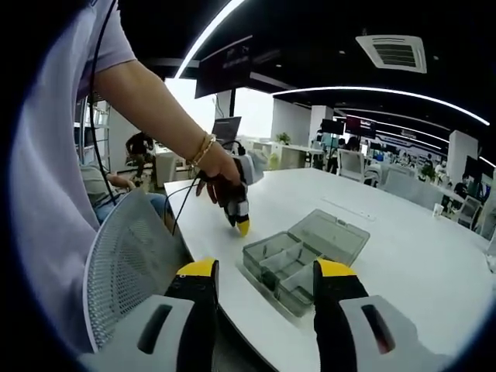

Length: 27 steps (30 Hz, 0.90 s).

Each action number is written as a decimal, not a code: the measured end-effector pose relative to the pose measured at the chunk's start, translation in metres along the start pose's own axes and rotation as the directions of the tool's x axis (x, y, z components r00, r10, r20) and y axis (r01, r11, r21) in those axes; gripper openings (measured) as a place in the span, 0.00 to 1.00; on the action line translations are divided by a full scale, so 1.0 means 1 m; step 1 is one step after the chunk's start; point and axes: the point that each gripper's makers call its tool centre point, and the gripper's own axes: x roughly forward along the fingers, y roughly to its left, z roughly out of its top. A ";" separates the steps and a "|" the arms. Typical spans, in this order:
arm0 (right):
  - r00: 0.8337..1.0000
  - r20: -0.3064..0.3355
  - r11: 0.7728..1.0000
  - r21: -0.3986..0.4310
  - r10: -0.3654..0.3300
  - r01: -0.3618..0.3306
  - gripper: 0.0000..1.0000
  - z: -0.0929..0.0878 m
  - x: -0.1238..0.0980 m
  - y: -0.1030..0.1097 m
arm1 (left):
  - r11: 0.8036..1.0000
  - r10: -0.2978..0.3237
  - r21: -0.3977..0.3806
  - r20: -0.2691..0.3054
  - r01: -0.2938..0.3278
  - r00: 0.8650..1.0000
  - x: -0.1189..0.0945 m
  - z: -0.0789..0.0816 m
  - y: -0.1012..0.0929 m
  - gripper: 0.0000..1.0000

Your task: Insert the divider into the dual guide fixture by aligning both edges with the guide slots and pushing it downward to the bottom, including one-sided entry, uneven engagement, binding, and posture correction.

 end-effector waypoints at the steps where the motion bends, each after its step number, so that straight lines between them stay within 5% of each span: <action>1: 1.000 -0.001 1.000 0.000 0.001 -0.001 0.45 0.000 0.000 0.000 | 1.000 -0.003 -0.001 0.004 0.003 1.000 0.000 0.000 0.000 0.28; 27: 1.000 -0.023 0.999 0.044 0.010 -0.009 0.45 -0.004 0.001 -0.001 | 0.996 -0.093 0.012 0.131 0.092 0.987 -0.014 -0.001 0.001 0.28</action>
